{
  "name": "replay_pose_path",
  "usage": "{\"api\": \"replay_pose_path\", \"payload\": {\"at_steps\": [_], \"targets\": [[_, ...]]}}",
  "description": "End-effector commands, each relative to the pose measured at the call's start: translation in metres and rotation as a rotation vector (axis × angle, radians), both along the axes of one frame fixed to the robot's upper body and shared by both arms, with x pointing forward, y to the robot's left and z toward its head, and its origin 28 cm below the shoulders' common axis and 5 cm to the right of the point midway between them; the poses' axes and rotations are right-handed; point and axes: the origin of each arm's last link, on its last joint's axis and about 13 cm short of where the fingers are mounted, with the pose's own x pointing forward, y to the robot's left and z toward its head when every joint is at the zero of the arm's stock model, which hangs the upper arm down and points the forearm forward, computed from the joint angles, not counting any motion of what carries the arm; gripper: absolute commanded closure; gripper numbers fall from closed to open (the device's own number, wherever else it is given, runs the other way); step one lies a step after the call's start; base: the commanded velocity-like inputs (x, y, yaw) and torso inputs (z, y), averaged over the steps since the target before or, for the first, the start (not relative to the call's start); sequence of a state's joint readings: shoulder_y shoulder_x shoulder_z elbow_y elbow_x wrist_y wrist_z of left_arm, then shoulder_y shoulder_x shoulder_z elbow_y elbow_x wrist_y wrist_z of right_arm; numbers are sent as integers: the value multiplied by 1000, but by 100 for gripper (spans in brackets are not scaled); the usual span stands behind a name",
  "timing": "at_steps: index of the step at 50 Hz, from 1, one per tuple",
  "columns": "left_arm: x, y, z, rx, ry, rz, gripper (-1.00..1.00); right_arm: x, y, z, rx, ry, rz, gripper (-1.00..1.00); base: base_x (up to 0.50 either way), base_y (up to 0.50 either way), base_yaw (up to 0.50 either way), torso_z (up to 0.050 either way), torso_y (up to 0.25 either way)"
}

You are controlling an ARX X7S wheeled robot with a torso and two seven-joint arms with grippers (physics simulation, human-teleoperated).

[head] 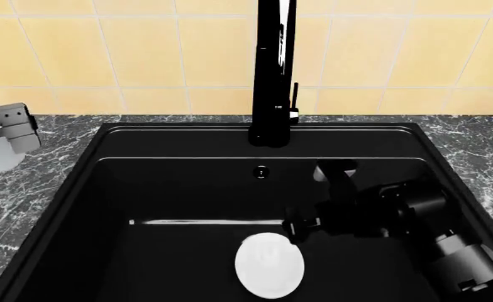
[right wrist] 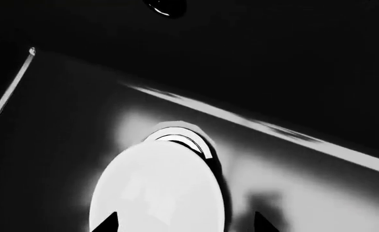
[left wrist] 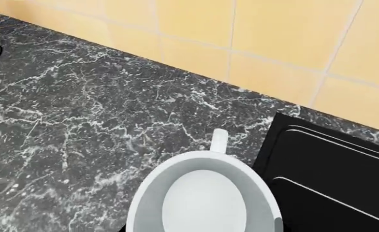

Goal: Pick the cup and bowl from the sink and place them on the counter for drying.

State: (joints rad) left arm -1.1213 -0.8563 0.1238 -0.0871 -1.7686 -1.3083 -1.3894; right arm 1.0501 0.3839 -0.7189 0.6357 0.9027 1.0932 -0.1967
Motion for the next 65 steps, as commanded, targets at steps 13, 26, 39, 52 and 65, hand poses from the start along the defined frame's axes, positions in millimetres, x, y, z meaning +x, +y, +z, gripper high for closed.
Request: {"api": "replay_pose_path", "payload": {"at_steps": [13,26,39,52,65], "targets": [[-3,16,-17,-56,133,303,100,-7,0,-11,10,25,11,-100,0,0,0,0,1],[-7,37,-21,-28,216,316,100,-8,-1,-14,2,29,18,-100,0,0,0,0,0],[-6,46,-44,-58,292,308,100,-10,-1,-17,9,47,19,-100,0,0,0,0,1],[-8,48,-53,-130,291,302,100,-11,0,-20,16,53,24,-100,0,0,0,0,0],[-9,49,-54,-144,288,296,100,-11,1,-20,20,57,31,-100,0,0,0,0,1]]}}
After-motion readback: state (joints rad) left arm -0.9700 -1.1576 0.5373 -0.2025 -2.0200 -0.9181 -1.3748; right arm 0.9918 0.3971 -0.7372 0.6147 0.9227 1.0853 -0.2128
